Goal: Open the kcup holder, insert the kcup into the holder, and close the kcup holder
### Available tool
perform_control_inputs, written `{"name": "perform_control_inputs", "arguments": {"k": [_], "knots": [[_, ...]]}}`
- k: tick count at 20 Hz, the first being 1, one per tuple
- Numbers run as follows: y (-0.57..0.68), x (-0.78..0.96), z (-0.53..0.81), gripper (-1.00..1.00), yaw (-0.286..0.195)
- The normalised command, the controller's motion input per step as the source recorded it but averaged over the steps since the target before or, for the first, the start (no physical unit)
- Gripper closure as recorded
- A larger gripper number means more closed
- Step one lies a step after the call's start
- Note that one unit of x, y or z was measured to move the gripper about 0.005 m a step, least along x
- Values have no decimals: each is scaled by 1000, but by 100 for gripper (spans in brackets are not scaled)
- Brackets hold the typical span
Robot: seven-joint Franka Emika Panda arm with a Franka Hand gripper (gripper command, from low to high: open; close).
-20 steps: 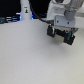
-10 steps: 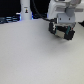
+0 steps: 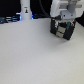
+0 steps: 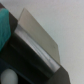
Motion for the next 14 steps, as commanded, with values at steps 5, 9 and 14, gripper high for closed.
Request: {"name": "perform_control_inputs", "arguments": {"k": [5, 9, 14], "knots": [[398, -571, -24, -100, 156], [413, -558, -16, -100, 153], [334, 29, 734, -100, 61]]}}
